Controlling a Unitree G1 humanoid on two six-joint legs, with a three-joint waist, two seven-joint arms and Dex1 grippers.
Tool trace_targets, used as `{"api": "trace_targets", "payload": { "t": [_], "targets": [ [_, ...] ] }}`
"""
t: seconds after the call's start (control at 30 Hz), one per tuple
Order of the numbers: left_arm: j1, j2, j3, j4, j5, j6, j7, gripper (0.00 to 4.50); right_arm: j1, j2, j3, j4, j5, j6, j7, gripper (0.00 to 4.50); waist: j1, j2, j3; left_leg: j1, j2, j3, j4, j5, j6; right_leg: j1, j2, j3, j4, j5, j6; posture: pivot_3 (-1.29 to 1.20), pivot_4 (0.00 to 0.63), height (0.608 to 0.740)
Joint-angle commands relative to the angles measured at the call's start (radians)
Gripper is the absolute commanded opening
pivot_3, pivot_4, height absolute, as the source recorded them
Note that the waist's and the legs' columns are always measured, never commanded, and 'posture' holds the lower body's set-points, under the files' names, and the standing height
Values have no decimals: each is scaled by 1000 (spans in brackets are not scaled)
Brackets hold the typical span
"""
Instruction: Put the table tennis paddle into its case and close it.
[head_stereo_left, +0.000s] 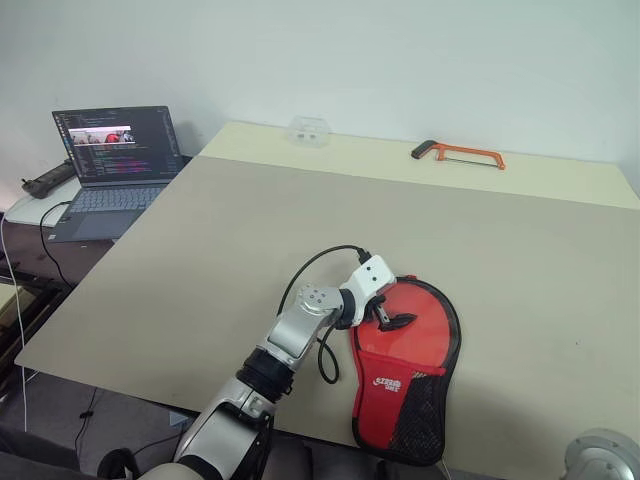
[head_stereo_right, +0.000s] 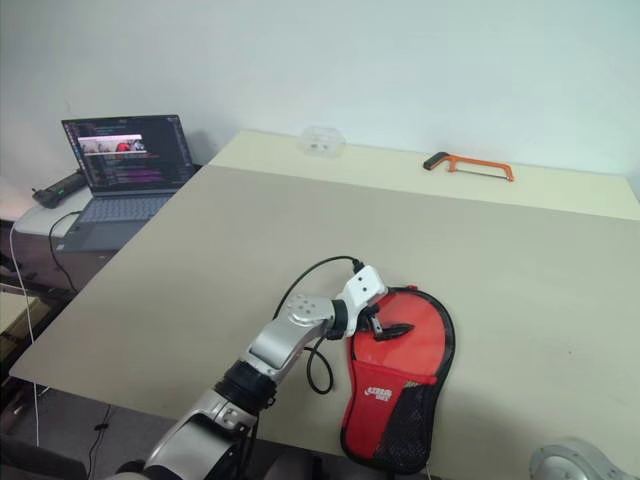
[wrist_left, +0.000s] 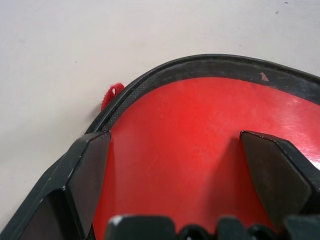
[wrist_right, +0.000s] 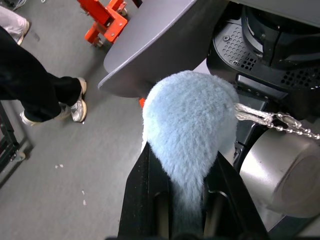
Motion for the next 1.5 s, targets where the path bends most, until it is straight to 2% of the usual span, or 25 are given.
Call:
{"api": "trace_targets", "payload": {
  "t": [0.03, 0.2, 0.3, 0.4, 0.67, 0.9, 1.1, 1.17, 1.23, 1.3, 1.4, 1.5],
  "targets": [
    [34, 11, -36, 59, 41, 24, 0, 4500, 23, -49, -65, 19, 57, -11, 9, 885, 0, 0, 1, 0, -1, 0, 0, 0, 0, 0, -1, 0, 0, 0, 0, 0, 150, 740],
    [31, 5, -39, 69, 41, 14, -6, 4500, -29, -78, -212, 134, 142, -27, 30, 2421, -4, 0, 4, 0, -4, -2, 0, 0, 0, 2, -3, -1, 0, 0, 2, 0, 150, 740],
    [28, 2, -40, 78, 41, 7, -8, 4500, -195, -30, -194, 162, 167, 44, 30, 3510, -5, 1, 5, 1, -5, -4, 1, 0, 0, 3, -5, -1, 0, 1, 3, 0, 150, 740],
    [24, -2, -40, 87, 41, 0, -9, 4500, -296, -18, -193, 212, 165, 49, 41, 4472, -5, 2, 7, 0, -6, -6, 2, 0, 0, 3, -6, -2, 0, 1, 5, 0, 150, 740],
    [15, -5, -33, 104, 41, -16, -13, 4500, -462, -19, -245, 320, 194, 11, 77, 4472, -5, 2, 15, -1, -6, -6, 2, 0, 0, 4, -10, -1, -3, 2, 8, 0, 150, 740],
    [15, -4, -31, 106, 41, -24, -12, 4500, -805, 125, -160, 523, 90, -4, 16, 4472, -6, 5, 19, -1, -7, -5, 3, 0, 0, 3, -15, -1, -3, 4, 12, 0, 150, 740],
    [25, 26, -9, 28, 22, -39, -37, 4500, -979, 178, -152, 651, 69, 26, 17, 4472, -6, 10, 27, -2, -7, -5, 3, 0, 0, 2, -16, -1, -3, 4, 13, 0, 150, 740],
    [24, 70, 37, -70, -29, -26, -85, 4500, -1028, 194, -184, 716, 135, 72, 42, 4472, -6, 10, 28, -3, -6, -5, 3, 0, 0, 2, -16, -1, -4, 4, 13, 0, 150, 740],
    [7, 120, 112, -199, -120, 73, -130, 4500, -1095, 236, -229, 782, 236, 179, 55, 4472, -15, 13, 35, -4, -6, -4, 3, 1, 0, 0, -16, 0, -4, 4, 13, 0, 150, 740],
    [-15, 179, 167, -310, -201, 159, -178, 4500, -1139, 265, -257, 832, 303, 249, 70, 4472, -23, 13, 38, -15, -5, -3, 4, 4, -5, -12, -16, 2, 1, 4, 13, 0, 150, 740],
    [-52, 349, 317, -470, -375, 279, -306, 4500, -1158, 258, -296, 928, 358, 287, 116, 4472, -23, 13, 47, -21, -5, -5, 4, 6, -9, -19, -16, -1, 3, 4, 13, 0, 150, 740],
    [-18, 543, 452, -548, -528, 354, -455, 4500, -1130, 221, -347, 1016, 373, 261, 135, 4472, -22, 13, 52, -25, -5, -6, 4, 6, -9, -23, -17, -2, 2, 4, 13, 0, 150, 740]
  ]
}}
